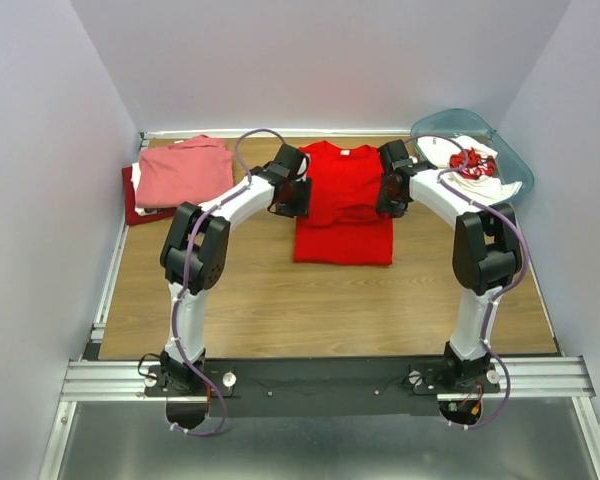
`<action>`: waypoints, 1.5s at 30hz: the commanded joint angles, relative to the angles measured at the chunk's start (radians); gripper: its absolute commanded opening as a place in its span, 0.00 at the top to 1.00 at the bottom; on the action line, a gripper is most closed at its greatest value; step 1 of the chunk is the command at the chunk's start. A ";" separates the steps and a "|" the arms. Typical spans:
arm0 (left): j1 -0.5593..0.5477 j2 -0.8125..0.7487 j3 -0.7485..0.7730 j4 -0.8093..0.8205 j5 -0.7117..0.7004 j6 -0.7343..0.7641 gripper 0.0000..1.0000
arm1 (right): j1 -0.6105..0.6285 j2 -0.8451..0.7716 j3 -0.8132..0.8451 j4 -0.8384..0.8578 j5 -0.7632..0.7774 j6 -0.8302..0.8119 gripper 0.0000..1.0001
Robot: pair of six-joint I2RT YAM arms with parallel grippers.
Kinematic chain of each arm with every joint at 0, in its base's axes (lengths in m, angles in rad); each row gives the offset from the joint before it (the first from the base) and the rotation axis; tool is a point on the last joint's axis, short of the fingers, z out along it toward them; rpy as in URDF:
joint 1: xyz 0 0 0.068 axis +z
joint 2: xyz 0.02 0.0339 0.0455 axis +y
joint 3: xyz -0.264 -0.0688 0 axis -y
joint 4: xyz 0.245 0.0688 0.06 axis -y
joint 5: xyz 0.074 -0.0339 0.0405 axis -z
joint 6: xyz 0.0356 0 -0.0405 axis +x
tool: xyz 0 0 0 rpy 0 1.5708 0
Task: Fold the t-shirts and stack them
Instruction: Fold the tshirt
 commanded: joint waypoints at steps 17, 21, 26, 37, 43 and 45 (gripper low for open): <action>-0.032 -0.332 -0.287 0.180 -0.012 -0.065 0.24 | 0.091 -0.034 0.087 -0.017 -0.272 -0.058 0.39; -0.052 -0.353 -0.369 0.219 0.016 -0.095 0.25 | 0.111 -0.005 0.085 -0.012 -0.275 -0.006 0.39; -0.066 -0.369 -0.446 0.242 0.025 -0.111 0.25 | 0.111 -0.052 0.021 -0.005 -0.226 0.031 0.39; -0.089 -0.410 -0.527 0.246 0.011 -0.138 0.26 | 0.096 -0.235 -0.244 0.005 -0.124 0.091 0.38; -0.090 -0.429 -0.562 0.243 0.010 -0.142 0.26 | 0.062 -0.356 -0.390 0.015 -0.087 0.108 0.38; -0.089 -0.433 -0.570 0.243 0.010 -0.141 0.26 | 0.053 -0.368 -0.410 0.025 -0.081 0.110 0.39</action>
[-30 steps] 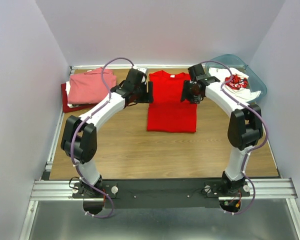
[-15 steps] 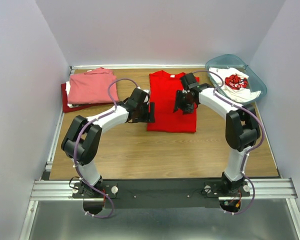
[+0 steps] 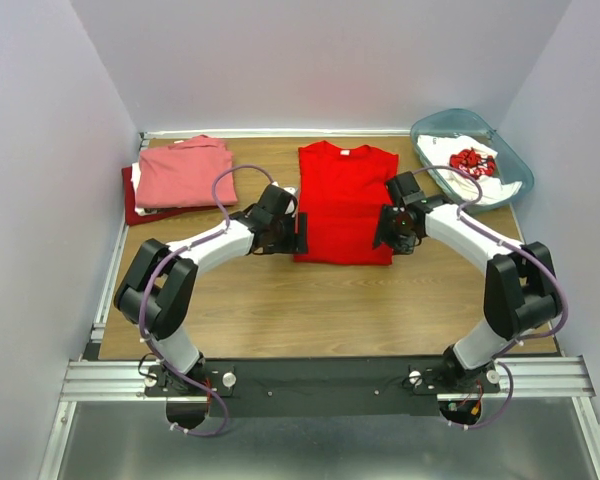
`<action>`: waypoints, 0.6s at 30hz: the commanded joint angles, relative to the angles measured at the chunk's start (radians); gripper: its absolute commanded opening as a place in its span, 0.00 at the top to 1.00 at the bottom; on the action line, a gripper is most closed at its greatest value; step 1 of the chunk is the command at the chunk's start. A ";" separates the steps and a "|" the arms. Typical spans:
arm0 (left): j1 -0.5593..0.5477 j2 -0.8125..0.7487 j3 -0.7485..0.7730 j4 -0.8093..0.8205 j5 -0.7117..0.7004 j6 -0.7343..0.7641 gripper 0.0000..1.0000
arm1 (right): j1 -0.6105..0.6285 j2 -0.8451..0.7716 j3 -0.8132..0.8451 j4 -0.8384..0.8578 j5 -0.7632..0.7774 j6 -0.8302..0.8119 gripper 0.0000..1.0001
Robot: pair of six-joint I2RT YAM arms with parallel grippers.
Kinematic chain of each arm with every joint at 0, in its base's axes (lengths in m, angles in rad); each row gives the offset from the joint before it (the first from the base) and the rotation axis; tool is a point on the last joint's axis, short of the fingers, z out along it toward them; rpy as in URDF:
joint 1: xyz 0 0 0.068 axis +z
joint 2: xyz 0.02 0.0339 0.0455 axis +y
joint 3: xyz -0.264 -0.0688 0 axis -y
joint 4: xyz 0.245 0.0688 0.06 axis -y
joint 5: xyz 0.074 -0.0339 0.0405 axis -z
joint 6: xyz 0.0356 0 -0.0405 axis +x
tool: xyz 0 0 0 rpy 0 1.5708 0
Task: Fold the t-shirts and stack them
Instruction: Fold the tshirt
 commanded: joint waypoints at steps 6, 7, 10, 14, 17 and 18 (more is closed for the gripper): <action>-0.004 -0.044 -0.043 0.013 0.005 -0.009 0.26 | -0.029 -0.026 -0.085 0.052 0.066 0.013 0.41; -0.006 -0.047 -0.046 0.013 0.005 -0.009 0.26 | -0.030 -0.020 -0.084 0.055 0.068 0.010 0.41; -0.006 -0.055 -0.058 0.013 0.004 -0.011 0.26 | -0.032 -0.002 -0.084 0.058 0.073 0.004 0.41; -0.006 -0.064 -0.070 0.013 -0.004 -0.015 0.26 | -0.033 0.015 -0.116 0.068 0.069 0.009 0.43; -0.006 -0.065 -0.067 0.013 -0.001 -0.018 0.26 | -0.033 0.020 -0.148 0.078 0.066 0.016 0.46; -0.004 -0.067 -0.064 0.011 0.003 -0.018 0.26 | -0.033 0.020 -0.156 0.078 0.066 0.018 0.46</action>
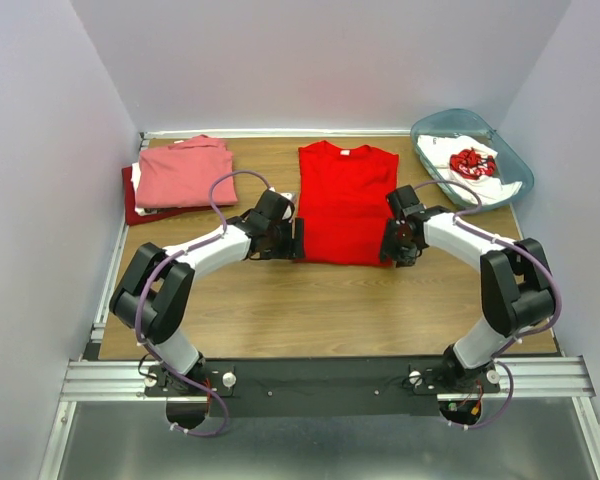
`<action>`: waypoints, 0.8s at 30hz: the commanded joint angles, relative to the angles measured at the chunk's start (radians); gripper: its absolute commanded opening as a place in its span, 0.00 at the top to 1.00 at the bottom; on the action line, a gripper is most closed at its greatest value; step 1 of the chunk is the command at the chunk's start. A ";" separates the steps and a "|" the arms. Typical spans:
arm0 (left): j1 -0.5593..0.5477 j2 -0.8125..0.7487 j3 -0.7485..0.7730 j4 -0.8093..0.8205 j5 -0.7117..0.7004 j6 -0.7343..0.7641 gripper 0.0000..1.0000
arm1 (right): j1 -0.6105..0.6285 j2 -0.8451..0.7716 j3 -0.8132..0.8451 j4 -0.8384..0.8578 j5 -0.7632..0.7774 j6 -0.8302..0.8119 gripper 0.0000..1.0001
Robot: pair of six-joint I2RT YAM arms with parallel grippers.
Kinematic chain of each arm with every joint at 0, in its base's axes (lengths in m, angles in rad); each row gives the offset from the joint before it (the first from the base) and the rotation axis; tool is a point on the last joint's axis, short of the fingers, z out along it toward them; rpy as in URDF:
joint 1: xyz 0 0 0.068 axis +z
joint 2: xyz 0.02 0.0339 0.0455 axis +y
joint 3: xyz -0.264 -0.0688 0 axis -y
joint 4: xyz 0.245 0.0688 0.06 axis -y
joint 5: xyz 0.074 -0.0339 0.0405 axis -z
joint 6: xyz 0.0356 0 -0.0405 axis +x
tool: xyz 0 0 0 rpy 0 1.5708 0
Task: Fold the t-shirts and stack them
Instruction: Fold the tshirt
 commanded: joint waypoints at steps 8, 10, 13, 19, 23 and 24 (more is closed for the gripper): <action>-0.006 -0.020 0.023 0.011 0.005 -0.013 0.26 | -0.014 0.031 -0.070 0.046 0.027 -0.001 0.59; -0.006 -0.007 0.028 0.010 -0.001 -0.012 0.26 | -0.017 0.038 -0.078 0.066 0.025 -0.005 0.63; -0.006 0.005 0.035 0.007 -0.023 -0.015 0.26 | -0.022 0.049 -0.087 0.087 0.022 -0.023 0.67; -0.004 0.048 0.064 -0.010 -0.064 -0.016 0.28 | -0.025 0.061 -0.105 0.104 0.011 -0.043 0.80; -0.012 0.083 0.089 -0.039 -0.095 -0.015 0.31 | -0.026 0.052 -0.118 0.109 0.001 -0.040 0.82; -0.014 0.086 0.091 -0.039 -0.098 -0.015 0.33 | -0.026 0.049 -0.119 0.109 -0.001 -0.040 0.82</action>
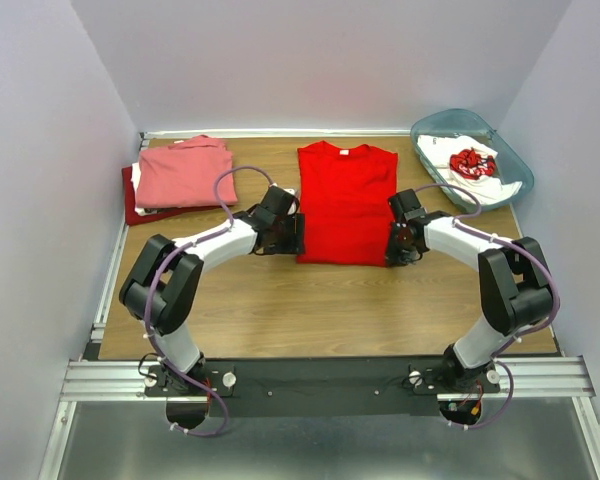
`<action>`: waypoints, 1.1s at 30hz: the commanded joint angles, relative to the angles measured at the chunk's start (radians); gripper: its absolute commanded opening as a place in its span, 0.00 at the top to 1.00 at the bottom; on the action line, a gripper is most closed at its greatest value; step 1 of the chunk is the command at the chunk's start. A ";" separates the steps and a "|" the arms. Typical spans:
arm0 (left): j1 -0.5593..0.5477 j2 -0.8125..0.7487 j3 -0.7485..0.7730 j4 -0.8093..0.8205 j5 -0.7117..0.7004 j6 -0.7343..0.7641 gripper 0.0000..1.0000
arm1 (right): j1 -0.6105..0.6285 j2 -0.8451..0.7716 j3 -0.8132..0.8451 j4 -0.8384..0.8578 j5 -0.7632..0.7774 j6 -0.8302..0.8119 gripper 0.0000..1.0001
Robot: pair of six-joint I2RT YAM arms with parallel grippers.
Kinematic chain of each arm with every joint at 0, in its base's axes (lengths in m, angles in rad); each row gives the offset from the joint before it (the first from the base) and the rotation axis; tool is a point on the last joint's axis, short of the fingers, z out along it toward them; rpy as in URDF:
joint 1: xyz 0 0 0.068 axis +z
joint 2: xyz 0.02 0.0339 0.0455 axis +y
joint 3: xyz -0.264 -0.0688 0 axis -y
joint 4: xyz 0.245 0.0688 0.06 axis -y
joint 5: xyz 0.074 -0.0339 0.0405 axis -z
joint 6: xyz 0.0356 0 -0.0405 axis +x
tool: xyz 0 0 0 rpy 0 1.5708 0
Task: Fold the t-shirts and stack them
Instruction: Fold the tshirt
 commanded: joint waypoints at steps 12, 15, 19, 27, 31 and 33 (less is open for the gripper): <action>-0.045 0.080 0.030 -0.046 -0.101 -0.024 0.42 | -0.011 0.006 -0.056 0.017 0.006 -0.010 0.83; -0.052 0.093 0.034 -0.046 -0.113 -0.024 0.43 | -0.011 0.005 -0.059 0.019 0.004 -0.012 0.83; -0.059 0.114 0.049 -0.045 -0.123 -0.023 0.43 | -0.010 0.002 -0.061 0.017 0.001 -0.014 0.83; -0.078 0.136 0.057 -0.052 -0.127 -0.010 0.56 | -0.010 -0.003 -0.062 0.020 -0.001 -0.012 0.83; -0.093 0.139 0.037 -0.052 -0.113 -0.016 0.68 | -0.010 -0.011 -0.065 0.020 -0.001 -0.009 0.84; -0.102 0.137 0.024 -0.046 -0.100 -0.024 0.75 | -0.010 -0.018 -0.062 0.019 -0.002 -0.009 0.87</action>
